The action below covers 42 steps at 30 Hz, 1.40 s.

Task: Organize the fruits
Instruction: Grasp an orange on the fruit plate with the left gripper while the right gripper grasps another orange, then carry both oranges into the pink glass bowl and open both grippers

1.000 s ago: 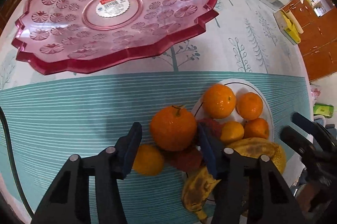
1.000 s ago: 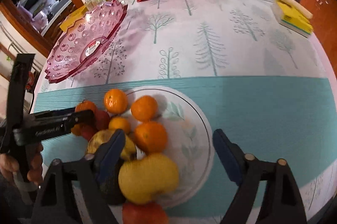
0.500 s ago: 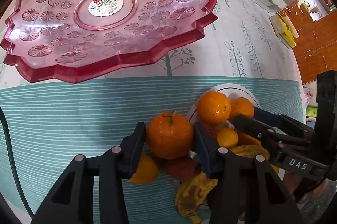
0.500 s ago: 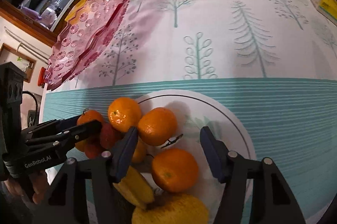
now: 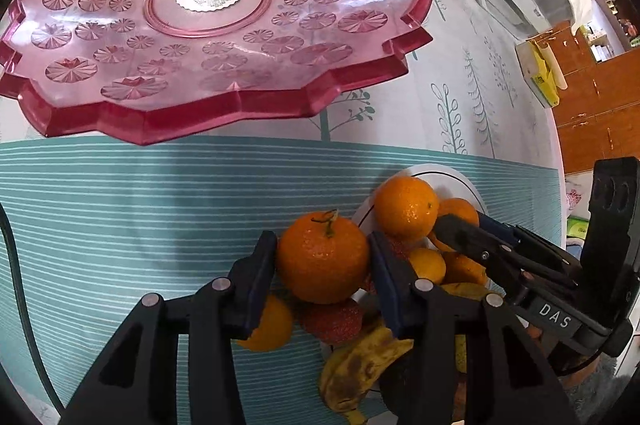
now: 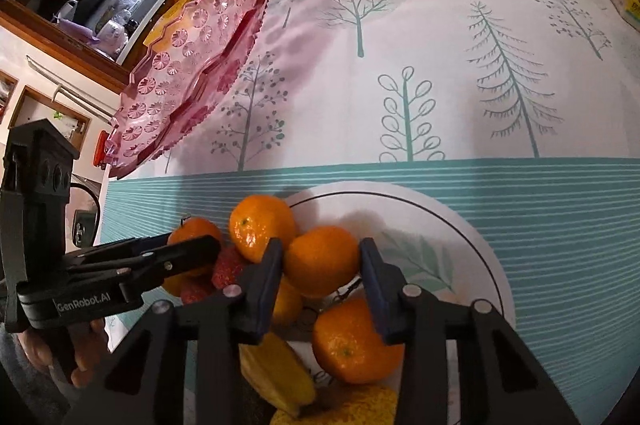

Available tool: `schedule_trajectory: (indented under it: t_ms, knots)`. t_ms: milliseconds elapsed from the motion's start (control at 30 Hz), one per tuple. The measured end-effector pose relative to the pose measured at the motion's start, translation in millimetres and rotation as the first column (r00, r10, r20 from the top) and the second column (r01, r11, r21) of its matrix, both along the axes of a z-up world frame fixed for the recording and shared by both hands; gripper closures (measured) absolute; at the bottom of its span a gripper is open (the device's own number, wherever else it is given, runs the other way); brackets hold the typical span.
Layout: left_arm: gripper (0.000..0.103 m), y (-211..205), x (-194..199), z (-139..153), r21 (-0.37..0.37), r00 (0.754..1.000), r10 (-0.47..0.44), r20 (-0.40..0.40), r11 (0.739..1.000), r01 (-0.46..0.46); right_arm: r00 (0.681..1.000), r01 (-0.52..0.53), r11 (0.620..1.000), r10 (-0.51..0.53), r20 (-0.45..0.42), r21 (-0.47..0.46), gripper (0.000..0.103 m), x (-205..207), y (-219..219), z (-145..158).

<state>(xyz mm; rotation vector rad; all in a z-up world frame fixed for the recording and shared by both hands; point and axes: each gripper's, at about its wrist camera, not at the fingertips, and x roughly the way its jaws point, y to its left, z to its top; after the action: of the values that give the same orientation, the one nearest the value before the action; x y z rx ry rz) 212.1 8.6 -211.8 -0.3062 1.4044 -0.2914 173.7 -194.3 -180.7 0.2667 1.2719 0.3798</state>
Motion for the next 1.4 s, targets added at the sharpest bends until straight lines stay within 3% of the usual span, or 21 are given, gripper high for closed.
schedule_trajectory:
  t_ms: [167,300,567,1000,1233,1400]
  knots:
    - [0.060,-2,-5,6,0.048,1.000,0.010,0.029,0.999,-0.011,0.999,0.007,1.000,-0.007,0.036,-0.022,0.065,-6,1,10]
    - [0.060,2,-13,21,0.046,0.998,0.019,0.067,0.999,-0.022,0.997,0.022,0.999,-0.019,0.075,-0.036,0.065,-13,-1,27]
    - [0.060,6,-39,77,0.115,0.981,-0.032,0.190,0.993,0.011,0.991,0.045,0.997,-0.036,0.131,-0.067,0.065,-42,3,68]
    - [0.060,58,-77,198,0.215,0.918,-0.125,0.376,0.976,0.045,0.948,-0.002,0.992,0.041,0.315,-0.123,0.065,-84,52,195]
    - [0.060,91,-63,249,0.287,0.891,-0.134,0.434,0.958,0.004,0.918,-0.029,0.987,0.087,0.386,-0.155,0.065,-59,86,263]
    - [0.060,109,-34,265,0.298,0.893,-0.108,0.437,0.954,-0.031,0.932,-0.022,0.985,0.082,0.352,-0.169,0.065,-8,109,270]
